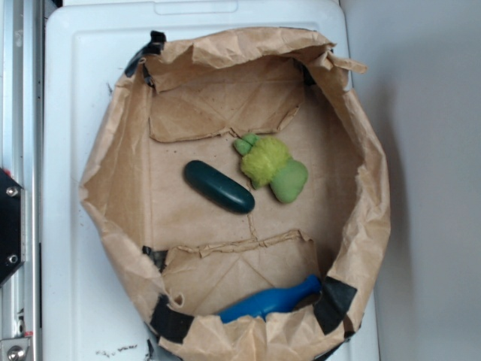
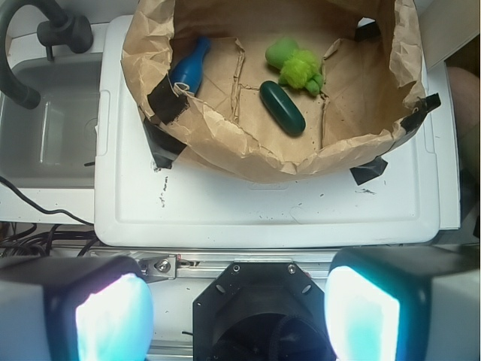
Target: Grab the plastic pickle.
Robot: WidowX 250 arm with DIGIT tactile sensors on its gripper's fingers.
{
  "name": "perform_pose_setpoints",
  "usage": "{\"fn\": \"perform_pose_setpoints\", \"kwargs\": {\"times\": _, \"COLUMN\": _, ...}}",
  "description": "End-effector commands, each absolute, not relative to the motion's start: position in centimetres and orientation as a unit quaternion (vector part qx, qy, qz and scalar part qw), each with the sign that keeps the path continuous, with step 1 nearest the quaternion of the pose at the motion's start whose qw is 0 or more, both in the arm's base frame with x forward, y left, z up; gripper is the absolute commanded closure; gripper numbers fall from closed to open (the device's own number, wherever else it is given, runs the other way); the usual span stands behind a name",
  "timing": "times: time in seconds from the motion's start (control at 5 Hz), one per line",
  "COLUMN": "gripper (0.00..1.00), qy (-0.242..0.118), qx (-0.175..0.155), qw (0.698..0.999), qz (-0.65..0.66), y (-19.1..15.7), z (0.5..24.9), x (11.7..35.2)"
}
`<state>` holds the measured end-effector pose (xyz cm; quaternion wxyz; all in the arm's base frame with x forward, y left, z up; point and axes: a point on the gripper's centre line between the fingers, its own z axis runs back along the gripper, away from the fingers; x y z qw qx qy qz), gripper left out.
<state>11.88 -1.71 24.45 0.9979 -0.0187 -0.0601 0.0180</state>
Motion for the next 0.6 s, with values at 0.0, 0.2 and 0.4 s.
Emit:
{"fn": "perform_pose_setpoints", "kwargs": {"times": 0.0, "gripper": 0.00, "qy": -0.060, "qx": -0.019, "qw": 0.998, "qz": 0.018, "y": -1.7, "z": 24.4, "x": 11.9}}
{"fn": "perform_pose_setpoints", "kwargs": {"times": 0.2, "gripper": 0.00, "qy": -0.065, "qx": -0.032, "qw": 0.997, "qz": 0.011, "y": -1.1, "z": 23.6, "x": 16.9}}
{"fn": "perform_pose_setpoints", "kwargs": {"times": 0.4, "gripper": 0.00, "qy": -0.056, "qx": -0.052, "qw": 0.997, "qz": 0.005, "y": -0.3, "z": 22.7, "x": 21.4}}
